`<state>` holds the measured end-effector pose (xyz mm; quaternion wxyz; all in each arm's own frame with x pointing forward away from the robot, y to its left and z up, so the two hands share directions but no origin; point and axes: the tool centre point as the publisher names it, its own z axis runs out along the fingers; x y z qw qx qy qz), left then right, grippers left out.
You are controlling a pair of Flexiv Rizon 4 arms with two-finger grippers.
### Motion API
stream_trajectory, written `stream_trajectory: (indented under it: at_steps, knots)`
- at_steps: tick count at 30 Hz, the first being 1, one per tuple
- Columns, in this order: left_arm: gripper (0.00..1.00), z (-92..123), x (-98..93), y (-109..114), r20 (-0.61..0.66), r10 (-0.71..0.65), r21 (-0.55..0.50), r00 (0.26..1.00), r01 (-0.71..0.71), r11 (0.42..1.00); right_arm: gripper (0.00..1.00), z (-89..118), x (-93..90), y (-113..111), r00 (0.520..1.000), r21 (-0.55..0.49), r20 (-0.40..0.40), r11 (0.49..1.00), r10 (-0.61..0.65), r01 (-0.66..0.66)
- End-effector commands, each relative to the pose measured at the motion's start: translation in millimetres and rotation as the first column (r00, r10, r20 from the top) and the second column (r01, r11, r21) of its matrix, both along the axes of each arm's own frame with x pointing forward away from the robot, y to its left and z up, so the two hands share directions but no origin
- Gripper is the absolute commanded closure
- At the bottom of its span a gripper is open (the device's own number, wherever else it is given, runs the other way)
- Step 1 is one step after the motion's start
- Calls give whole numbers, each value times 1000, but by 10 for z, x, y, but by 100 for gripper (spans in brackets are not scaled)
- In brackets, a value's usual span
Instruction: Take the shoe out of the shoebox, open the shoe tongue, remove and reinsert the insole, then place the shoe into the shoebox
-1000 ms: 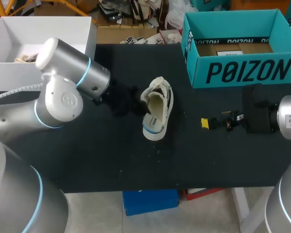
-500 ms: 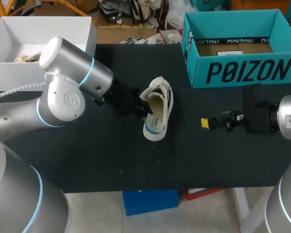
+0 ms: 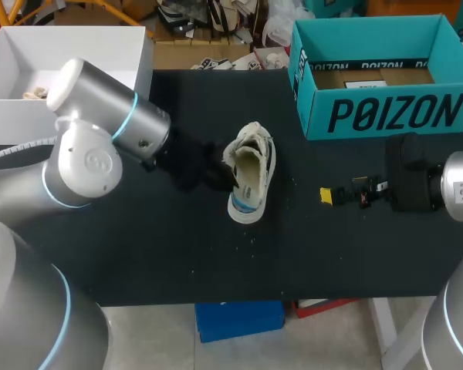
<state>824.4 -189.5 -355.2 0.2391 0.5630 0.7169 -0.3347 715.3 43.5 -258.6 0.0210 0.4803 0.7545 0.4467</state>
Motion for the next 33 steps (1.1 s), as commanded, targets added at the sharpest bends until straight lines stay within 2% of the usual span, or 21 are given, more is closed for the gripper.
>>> stream_trajectory:
  at_steps: [1,30,31,32,33]
  knots:
    - [100,-20,-10,-13,0,-14,3,1000,14,1000,0,-5,0,12,1000,0,0,1000,-2,2]
    - [100,-199,389,-45,30,76,24,997,-77,997,0,-5,0,12,1000,0,0,1000,-2,2]
    - [96,-187,390,-41,28,83,20,996,-83,996,0,-5,0,12,1000,0,0,1000,-2,2]
    - [74,-168,381,-36,28,84,19,996,-85,996,0,-5,0,12,1000,0,0,1000,-2,2]
    - [64,-154,364,-34,28,85,15,996,-85,996,0,-5,0,12,1000,0,0,1000,-2,2]
